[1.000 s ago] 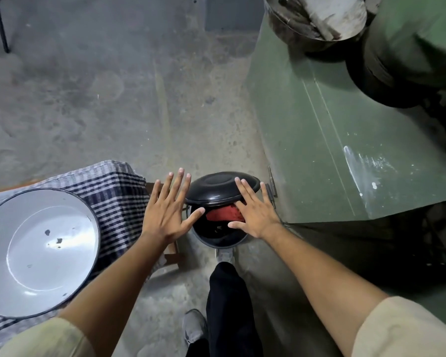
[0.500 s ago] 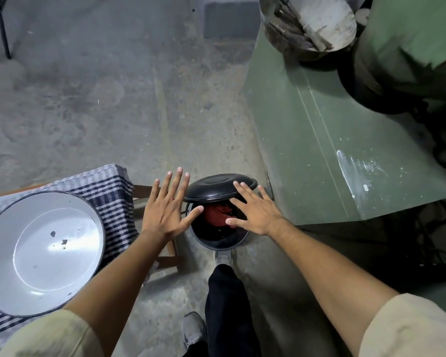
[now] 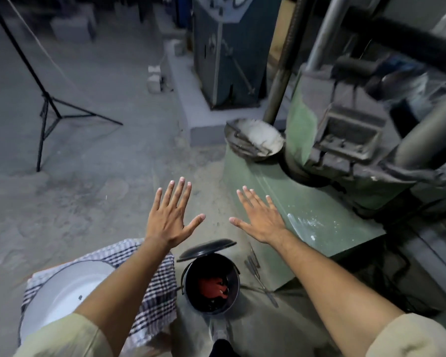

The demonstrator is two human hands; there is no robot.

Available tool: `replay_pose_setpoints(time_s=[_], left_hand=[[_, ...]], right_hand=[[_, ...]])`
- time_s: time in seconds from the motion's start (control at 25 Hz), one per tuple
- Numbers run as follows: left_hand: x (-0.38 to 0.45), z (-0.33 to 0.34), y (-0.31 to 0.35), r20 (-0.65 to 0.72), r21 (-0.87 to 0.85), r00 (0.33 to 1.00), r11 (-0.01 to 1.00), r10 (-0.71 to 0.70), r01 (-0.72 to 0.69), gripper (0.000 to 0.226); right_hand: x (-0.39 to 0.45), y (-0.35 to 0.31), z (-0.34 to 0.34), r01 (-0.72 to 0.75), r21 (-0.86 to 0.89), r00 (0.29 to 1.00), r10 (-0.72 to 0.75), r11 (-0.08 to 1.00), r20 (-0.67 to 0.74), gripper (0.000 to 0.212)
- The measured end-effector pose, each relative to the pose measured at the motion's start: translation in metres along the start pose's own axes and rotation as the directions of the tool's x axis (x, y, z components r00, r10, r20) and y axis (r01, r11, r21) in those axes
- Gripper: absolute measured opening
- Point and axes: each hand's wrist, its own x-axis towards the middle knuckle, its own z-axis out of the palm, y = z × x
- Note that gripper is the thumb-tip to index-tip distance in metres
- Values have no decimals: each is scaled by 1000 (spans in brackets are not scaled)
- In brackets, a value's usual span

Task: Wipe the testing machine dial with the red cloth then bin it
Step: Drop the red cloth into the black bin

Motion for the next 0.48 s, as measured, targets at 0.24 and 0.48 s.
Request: replay_pose_setpoints(time_s=[0.24, 0.48], left_hand=[[24, -170, 67, -184, -4, 976, 993, 119, -122, 101], [28, -345, 166, -376, 1, 897, 968, 234, -252, 105]], right_hand=[[-73, 15, -167, -94, -15, 959, 87, 995, -269, 100], [-181, 59, -329, -234, -36, 849, 186, 971, -494, 98]])
